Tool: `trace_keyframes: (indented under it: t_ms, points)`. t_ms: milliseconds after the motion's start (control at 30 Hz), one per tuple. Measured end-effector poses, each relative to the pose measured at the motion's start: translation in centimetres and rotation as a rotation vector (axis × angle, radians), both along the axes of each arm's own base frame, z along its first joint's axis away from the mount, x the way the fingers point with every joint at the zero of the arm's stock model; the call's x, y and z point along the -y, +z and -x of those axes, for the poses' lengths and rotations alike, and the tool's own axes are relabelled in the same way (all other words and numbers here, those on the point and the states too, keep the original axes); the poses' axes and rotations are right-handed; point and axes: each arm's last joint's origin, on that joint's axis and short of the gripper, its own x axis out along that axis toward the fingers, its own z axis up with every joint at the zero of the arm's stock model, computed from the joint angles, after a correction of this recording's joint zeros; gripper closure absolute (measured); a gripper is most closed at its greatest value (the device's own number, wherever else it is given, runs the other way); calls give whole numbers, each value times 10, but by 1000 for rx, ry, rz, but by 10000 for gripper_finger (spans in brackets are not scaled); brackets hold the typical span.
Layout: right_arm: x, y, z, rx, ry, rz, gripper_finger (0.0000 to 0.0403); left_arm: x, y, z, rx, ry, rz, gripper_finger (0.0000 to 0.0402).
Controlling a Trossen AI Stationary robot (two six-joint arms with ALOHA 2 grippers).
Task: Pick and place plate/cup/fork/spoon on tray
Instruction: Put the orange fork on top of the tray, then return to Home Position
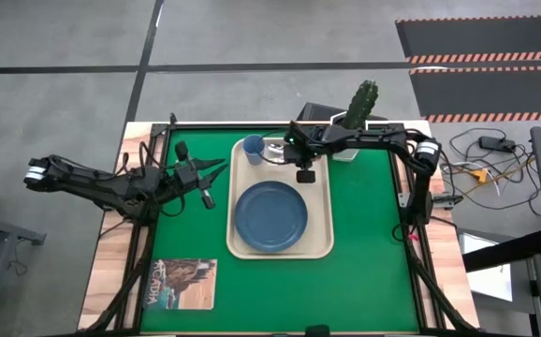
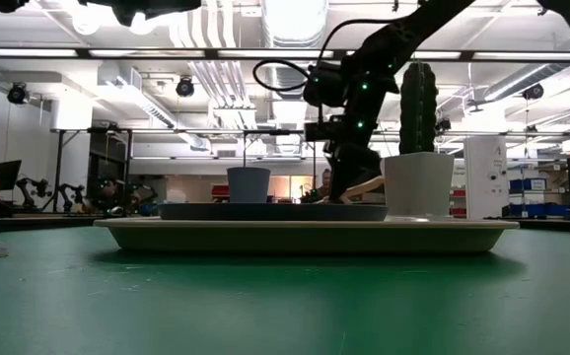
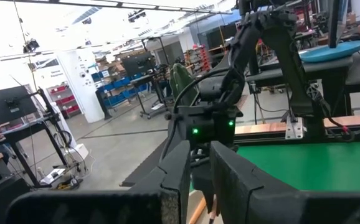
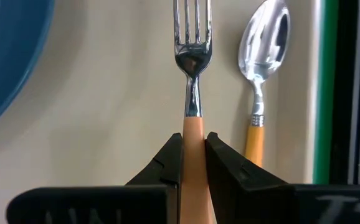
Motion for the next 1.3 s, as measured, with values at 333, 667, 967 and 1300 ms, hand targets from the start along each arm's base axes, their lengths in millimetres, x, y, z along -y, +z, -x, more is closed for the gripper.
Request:
trace_keyframes:
  t_ms: [333, 667, 967, 1300]
  points:
    - [7, -3, 5, -11, -22, -5, 369, 0, 0, 0, 2, -1, 4, 357]
    - [8, -18, 4, -34, -18, -45, 369, 0, 0, 0, 1, -1, 5, 357]
    - [9, -30, 2, -61, -43, -49, 337, 0, 0, 0, 1, -1, 5, 357]
    - [10, -29, 3, -75, -92, -24, 285, 0, -1, 0, 0, -1, 5, 357]
